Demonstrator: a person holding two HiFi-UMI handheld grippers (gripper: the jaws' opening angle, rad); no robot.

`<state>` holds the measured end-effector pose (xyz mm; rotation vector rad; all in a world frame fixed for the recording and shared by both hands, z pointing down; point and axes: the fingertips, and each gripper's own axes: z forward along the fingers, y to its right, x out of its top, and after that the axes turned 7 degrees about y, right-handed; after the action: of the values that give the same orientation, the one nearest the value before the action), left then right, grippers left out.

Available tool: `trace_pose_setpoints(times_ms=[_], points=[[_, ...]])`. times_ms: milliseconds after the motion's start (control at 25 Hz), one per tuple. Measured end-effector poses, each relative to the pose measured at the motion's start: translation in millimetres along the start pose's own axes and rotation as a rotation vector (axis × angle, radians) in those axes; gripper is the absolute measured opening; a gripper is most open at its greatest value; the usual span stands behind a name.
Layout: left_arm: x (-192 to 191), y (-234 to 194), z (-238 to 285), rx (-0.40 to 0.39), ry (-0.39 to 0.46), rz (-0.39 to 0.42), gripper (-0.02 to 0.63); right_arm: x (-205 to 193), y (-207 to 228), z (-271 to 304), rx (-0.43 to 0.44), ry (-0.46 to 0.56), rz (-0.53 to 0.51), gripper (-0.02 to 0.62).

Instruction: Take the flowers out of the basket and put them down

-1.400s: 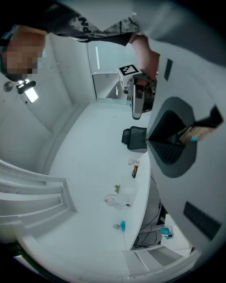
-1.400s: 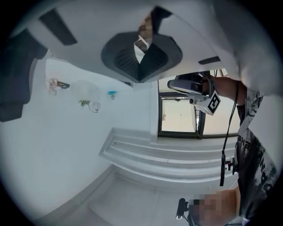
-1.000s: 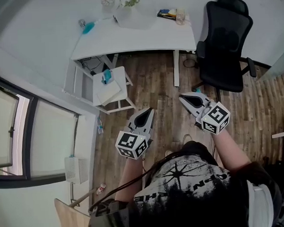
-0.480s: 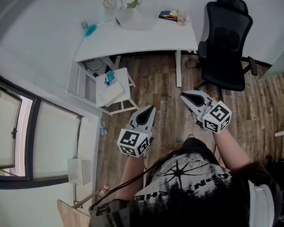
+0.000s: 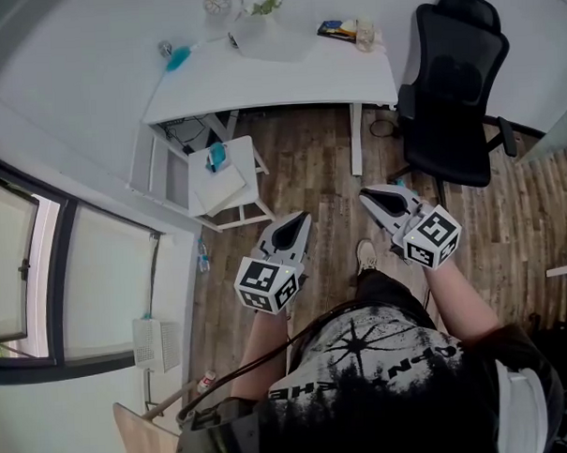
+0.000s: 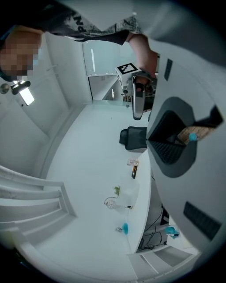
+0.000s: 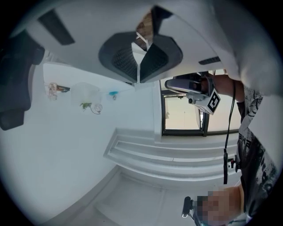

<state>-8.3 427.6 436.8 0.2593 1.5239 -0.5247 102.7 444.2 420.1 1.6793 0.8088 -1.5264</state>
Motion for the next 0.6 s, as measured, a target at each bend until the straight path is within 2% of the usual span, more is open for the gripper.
trace_pose_setpoints(times_ms=[600], points=[[13.5,-86.5,111.5,0.082,-0.013,-0.028,0.011,-2.5,118.8,94.1,0.098,-0.046,-0.002,0.018]])
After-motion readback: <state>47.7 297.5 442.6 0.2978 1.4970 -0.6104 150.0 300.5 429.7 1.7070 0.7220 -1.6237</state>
